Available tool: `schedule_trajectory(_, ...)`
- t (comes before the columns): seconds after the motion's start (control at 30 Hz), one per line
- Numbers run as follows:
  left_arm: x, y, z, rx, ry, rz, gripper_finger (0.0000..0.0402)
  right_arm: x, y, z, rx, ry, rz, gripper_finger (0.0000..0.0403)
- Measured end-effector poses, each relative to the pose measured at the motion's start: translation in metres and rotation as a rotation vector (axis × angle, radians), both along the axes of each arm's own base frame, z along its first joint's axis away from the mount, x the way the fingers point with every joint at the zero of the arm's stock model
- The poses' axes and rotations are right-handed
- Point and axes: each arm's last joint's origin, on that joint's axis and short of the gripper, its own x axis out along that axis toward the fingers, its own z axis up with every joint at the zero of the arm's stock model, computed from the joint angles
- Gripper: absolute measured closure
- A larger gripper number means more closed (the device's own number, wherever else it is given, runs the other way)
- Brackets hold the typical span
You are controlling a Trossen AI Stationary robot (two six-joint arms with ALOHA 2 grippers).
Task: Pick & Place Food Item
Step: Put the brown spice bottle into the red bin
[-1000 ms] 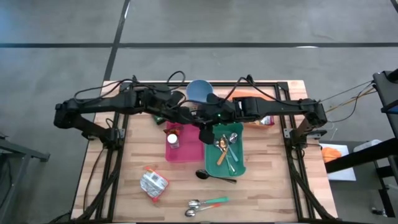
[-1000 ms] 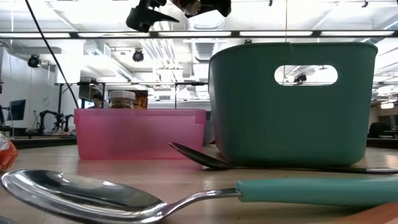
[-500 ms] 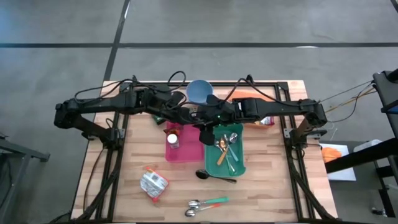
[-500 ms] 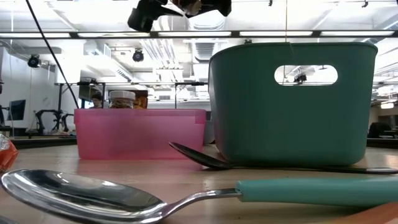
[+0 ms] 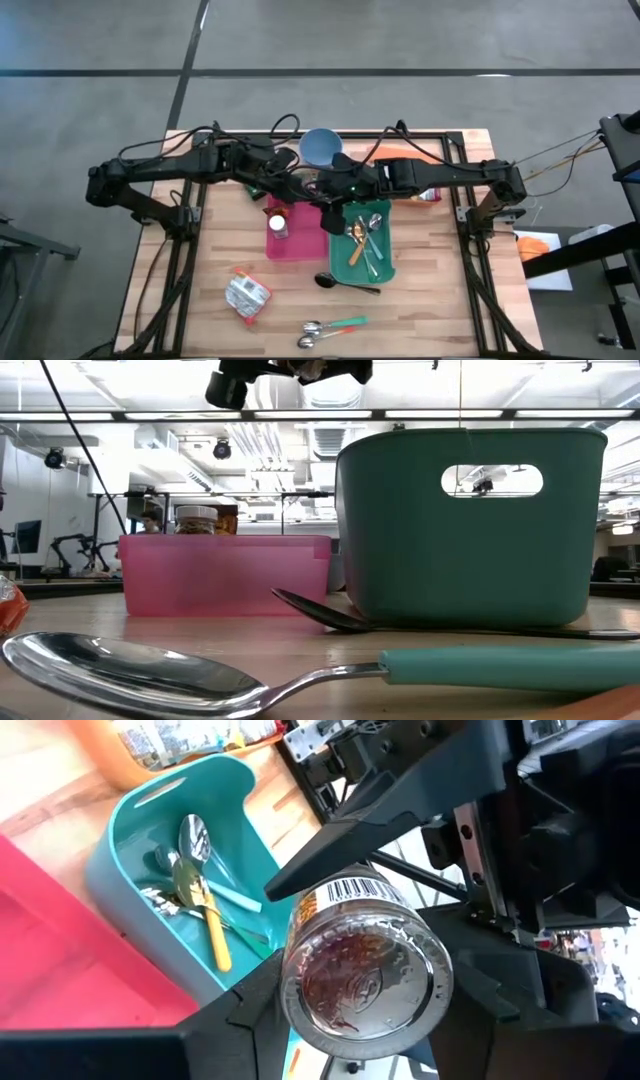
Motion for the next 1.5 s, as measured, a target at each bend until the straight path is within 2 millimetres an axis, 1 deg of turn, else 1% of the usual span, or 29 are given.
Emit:
schedule_trajectory(0.17,-0.004,0.001,0.005,0.013,-0.023,-0.003,0.0231,0.0,0.0,0.001,0.01,-0.009,0.0,0.0184)
schedule_trajectory(0.23,-0.01,0.002,0.01,0.023,-0.044,0.0,0.0231,-0.002,0.0,0.004,0.015,-0.017,-0.003,0.0183)
schedule_trajectory(0.33,-0.023,0.005,0.022,0.045,-0.094,0.015,0.0231,-0.009,0.0,0.013,0.029,-0.049,-0.013,0.0181)
schedule_trajectory(0.43,-0.036,0.007,0.034,0.078,-0.153,0.021,0.0231,-0.017,-0.001,0.033,0.037,-0.153,-0.011,0.018)
schedule_trajectory(0.5,-0.043,0.007,0.042,0.103,-0.199,0.019,0.0231,-0.024,-0.001,0.05,0.045,-0.256,-0.005,0.018)
schedule_trajectory(0.6,-0.049,0.006,0.055,0.146,-0.299,0.007,0.0231,-0.032,-0.001,0.072,0.048,-0.4,0.006,0.0179)
schedule_trajectory(0.67,-0.05,0.005,0.061,0.155,-0.355,0.005,0.0231,-0.036,0.0,0.082,0.041,-0.475,0.013,0.0179)
schedule_trajectory(0.7,-0.05,0.005,0.064,0.159,-0.381,0.002,0.0231,-0.037,0.0,0.085,0.034,-0.485,0.016,0.0179)
schedule_trajectory(0.9,-0.052,0.003,0.08,0.173,-0.542,-0.05,0.0231,-0.036,0.0,0.092,0.016,-0.562,0.019,0.0179)
schedule_trajectory(1.07,-0.052,0.003,0.082,0.167,-0.57,-0.052,0.0231,-0.035,0.0,0.097,0.006,-0.611,0.018,0.0178)
schedule_trajectory(1.37,-0.049,0.003,0.082,0.168,-0.575,-0.051,0.0231,-0.035,-0.001,0.1,-0.021,-0.642,0.025,0.0178)
schedule_trajectory(1.5,-0.047,0.004,0.084,0.172,-0.605,-0.049,0.0231,-0.035,-0.001,0.101,-0.023,-0.651,0.024,0.0178)
